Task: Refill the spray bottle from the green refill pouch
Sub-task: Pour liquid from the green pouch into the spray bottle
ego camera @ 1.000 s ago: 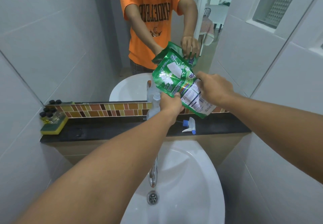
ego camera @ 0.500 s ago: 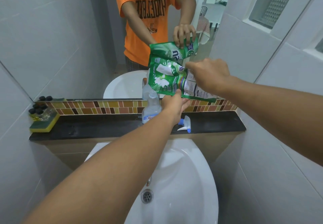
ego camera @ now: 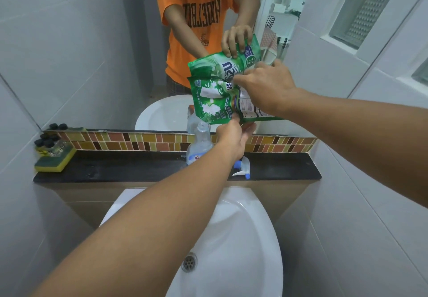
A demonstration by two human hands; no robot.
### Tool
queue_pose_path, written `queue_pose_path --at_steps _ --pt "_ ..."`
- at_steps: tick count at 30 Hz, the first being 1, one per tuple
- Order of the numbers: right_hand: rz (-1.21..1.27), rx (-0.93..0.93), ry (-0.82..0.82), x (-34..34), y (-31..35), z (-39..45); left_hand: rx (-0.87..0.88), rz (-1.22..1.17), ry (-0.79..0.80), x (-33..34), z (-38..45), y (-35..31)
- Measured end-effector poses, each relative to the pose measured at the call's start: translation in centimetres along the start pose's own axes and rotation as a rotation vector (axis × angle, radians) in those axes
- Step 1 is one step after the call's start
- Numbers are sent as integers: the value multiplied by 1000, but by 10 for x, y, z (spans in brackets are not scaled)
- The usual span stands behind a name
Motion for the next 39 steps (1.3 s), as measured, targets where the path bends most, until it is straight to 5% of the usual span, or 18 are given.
queue_pose_path --at_steps 39 --pt "-157 -110 26 -35 19 23 -9 -176 37 15 -7 -19"
Point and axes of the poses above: each hand's wrist, its own z-axis towards the middle knuckle, its own x-axis out of the palm, y = z × x, the point moved 6 cm from there along z, towards the middle knuckle, and after that the axes turned 8 degrees about z, right-handed, at the moved point
